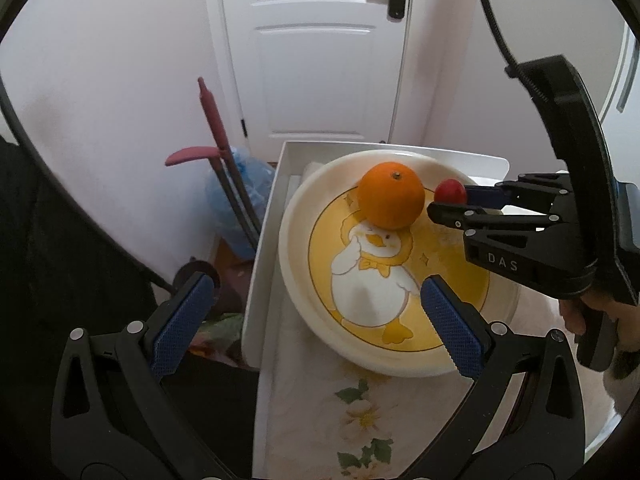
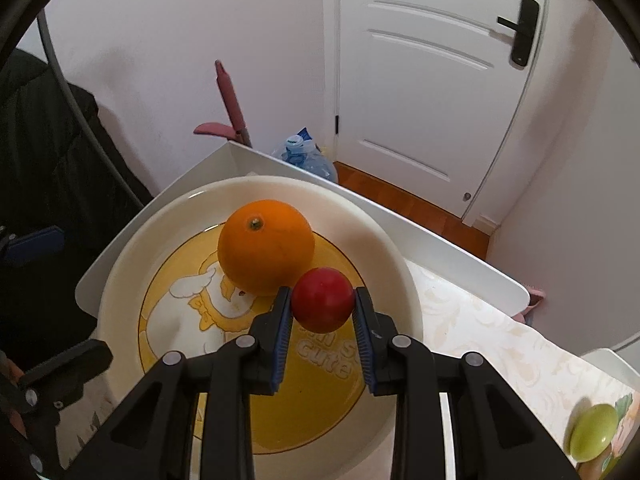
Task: Organize fruits
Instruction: 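Carry the orange and tomato to the duck plate and release both, then withdraw both tools from the plate back over the fruit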
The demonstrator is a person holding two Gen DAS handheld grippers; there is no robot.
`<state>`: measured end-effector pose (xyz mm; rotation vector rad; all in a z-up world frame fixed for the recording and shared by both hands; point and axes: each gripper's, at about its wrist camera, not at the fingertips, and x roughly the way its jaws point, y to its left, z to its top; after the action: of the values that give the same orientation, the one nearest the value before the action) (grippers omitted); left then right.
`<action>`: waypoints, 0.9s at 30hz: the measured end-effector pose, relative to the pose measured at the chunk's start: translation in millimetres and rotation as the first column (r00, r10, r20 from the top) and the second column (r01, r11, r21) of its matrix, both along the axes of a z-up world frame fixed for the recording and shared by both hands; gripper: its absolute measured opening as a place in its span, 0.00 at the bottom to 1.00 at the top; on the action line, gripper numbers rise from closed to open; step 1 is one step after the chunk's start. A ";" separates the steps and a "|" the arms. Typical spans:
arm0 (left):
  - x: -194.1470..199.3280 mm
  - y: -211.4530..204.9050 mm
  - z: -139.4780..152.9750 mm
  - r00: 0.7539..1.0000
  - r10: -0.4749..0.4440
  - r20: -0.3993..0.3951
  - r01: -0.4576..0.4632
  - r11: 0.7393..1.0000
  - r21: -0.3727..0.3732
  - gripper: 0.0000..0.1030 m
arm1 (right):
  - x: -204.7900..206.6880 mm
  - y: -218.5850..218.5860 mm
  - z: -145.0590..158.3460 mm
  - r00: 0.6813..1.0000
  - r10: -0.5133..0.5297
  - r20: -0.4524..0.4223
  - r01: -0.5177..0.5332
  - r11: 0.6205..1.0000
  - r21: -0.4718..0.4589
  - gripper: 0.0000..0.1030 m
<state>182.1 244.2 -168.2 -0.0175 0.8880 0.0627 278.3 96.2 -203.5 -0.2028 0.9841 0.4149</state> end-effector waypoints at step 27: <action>-25.7 -0.1 40.5 0.999 -0.023 0.049 0.023 1.000 0.005 1.00 | -36.3 -9.6 44.1 0.994 -0.064 0.087 0.060 0.997 0.051 1.00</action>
<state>156.3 244.1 -127.7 -0.0049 0.8392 0.0428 241.9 86.6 -159.4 -0.1454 0.8896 0.3691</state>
